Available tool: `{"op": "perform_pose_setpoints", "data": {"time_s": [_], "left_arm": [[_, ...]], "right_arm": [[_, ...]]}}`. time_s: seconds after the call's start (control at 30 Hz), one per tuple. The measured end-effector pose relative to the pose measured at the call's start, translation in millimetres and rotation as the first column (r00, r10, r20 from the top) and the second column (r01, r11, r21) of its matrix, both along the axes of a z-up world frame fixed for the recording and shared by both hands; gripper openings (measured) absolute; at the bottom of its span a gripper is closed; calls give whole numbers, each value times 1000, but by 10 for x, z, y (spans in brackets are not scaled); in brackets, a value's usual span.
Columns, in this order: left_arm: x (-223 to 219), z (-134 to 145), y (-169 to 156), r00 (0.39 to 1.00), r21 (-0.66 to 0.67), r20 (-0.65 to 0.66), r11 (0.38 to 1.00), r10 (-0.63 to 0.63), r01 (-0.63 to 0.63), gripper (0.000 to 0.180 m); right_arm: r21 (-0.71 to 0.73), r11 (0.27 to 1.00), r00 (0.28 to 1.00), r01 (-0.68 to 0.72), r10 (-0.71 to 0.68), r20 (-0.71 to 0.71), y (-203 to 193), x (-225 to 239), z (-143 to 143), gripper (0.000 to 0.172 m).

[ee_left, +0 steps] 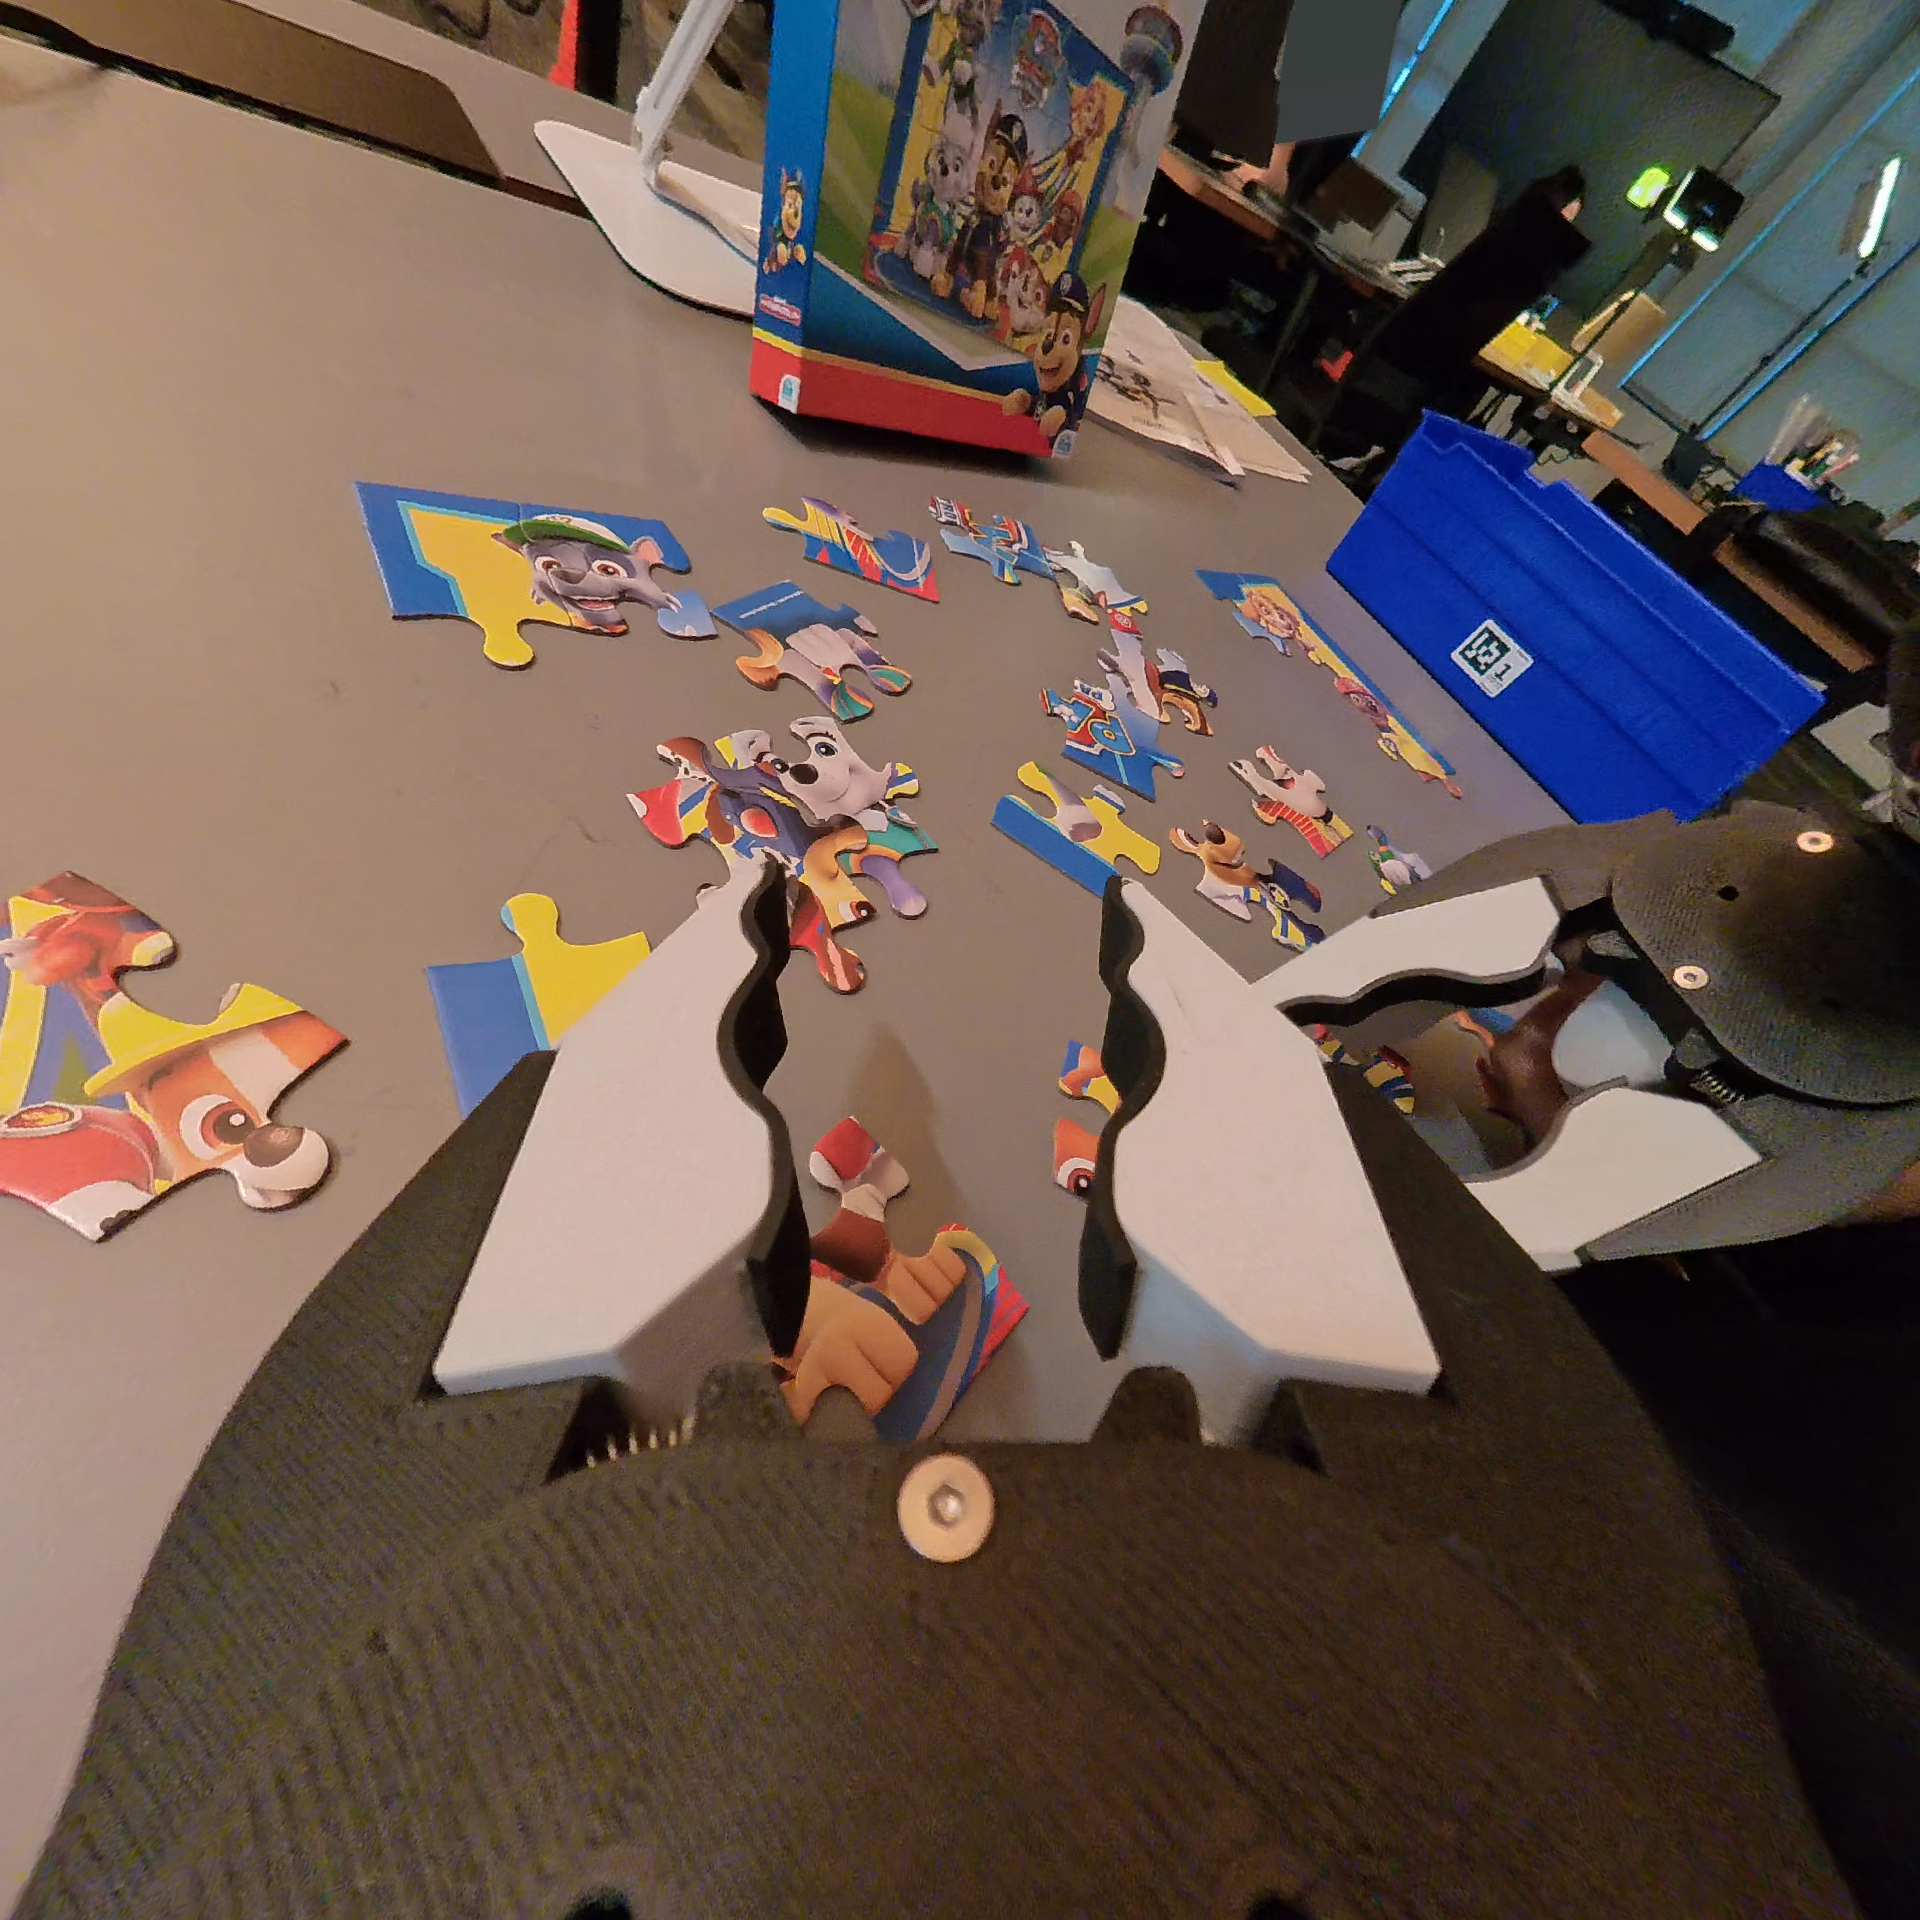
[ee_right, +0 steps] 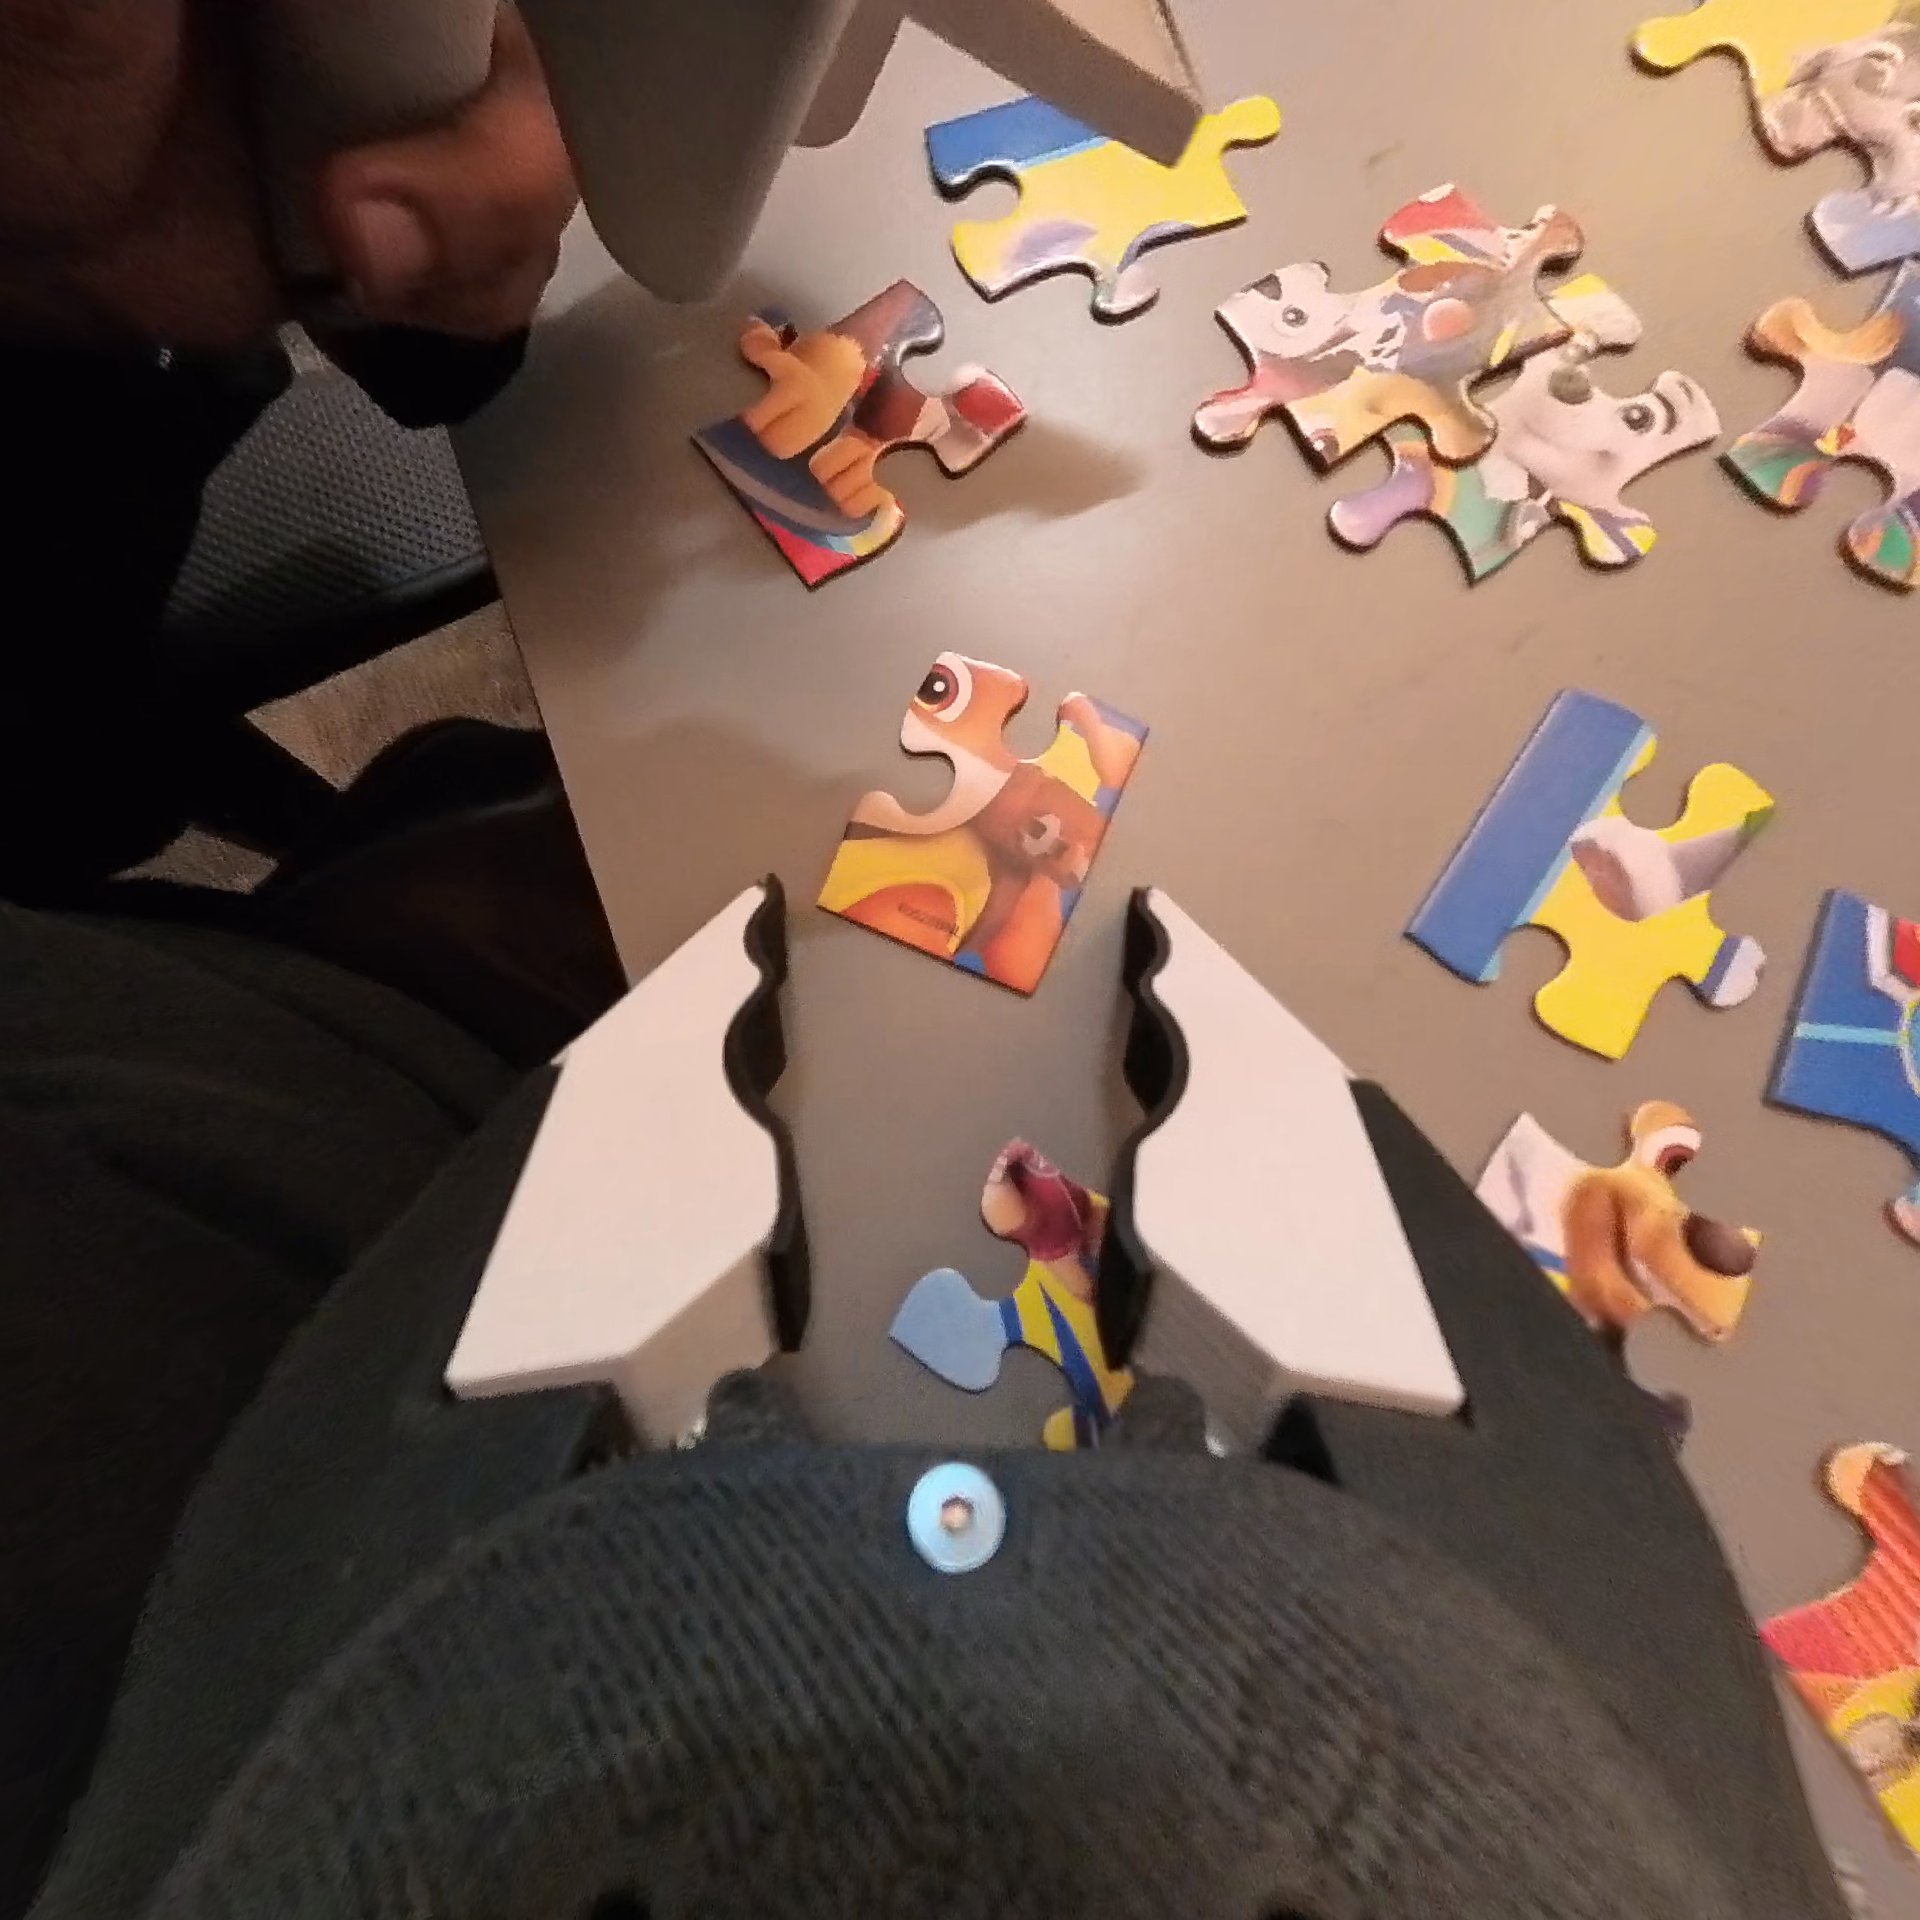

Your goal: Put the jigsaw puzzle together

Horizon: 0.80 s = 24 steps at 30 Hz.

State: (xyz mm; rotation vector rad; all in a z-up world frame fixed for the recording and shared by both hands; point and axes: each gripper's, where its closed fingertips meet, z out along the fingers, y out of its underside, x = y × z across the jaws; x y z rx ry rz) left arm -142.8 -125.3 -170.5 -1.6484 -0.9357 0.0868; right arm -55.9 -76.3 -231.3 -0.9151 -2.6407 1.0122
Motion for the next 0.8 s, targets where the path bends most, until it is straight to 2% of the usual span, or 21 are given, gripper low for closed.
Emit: {"op": "perform_pose_setpoints", "data": {"time_s": [0.1, 0.23, 0.27, 0.4, 0.5, 0.6, 0.7, 0.8], "left_arm": [[-4, -9, 3, 1000, 4, 5, 1000, 0, 0, 58], [-3, -2, 1, 1000, 0, 0, 1000, 1, -1, 58], [-3, 2, -3, 1000, 1, -1, 1000, 2, -2, 58], [-14, 12, -30, 1000, 7, -2, 1000, 11, -11, 58], [-21, 8, -29, 1000, 15, 1, 1000, 13, -13, 58], [-12, -13, -14, 1000, 10, 7, 1000, 6, -6, 58], [-14, 8, -22, 1000, 11, 0, 1000, 9, -9, 58], [-20, 15, -36, 1000, 16, 0, 1000, 12, -12, 58]], "right_arm": [[-58, 997, 998, 59, -58, 27, -41, 9, 11, 70], [23, 995, 995, 92, -91, -48, 46, -76, -33, 63], [30, 994, 993, 105, -104, -46, 76, -93, -36, 66], [53, 983, 983, 176, -172, -67, 232, -182, -14, 62], [-3, 991, 990, 131, -131, -51, 109, -137, 10, 64], [7, 995, 993, 101, -101, -64, 70, -182, -29, 63], [8, 997, 995, 81, -81, -61, 83, -237, -28, 48], [22, 998, 997, 62, -61, -51, 96, -239, -29, 45]]}}
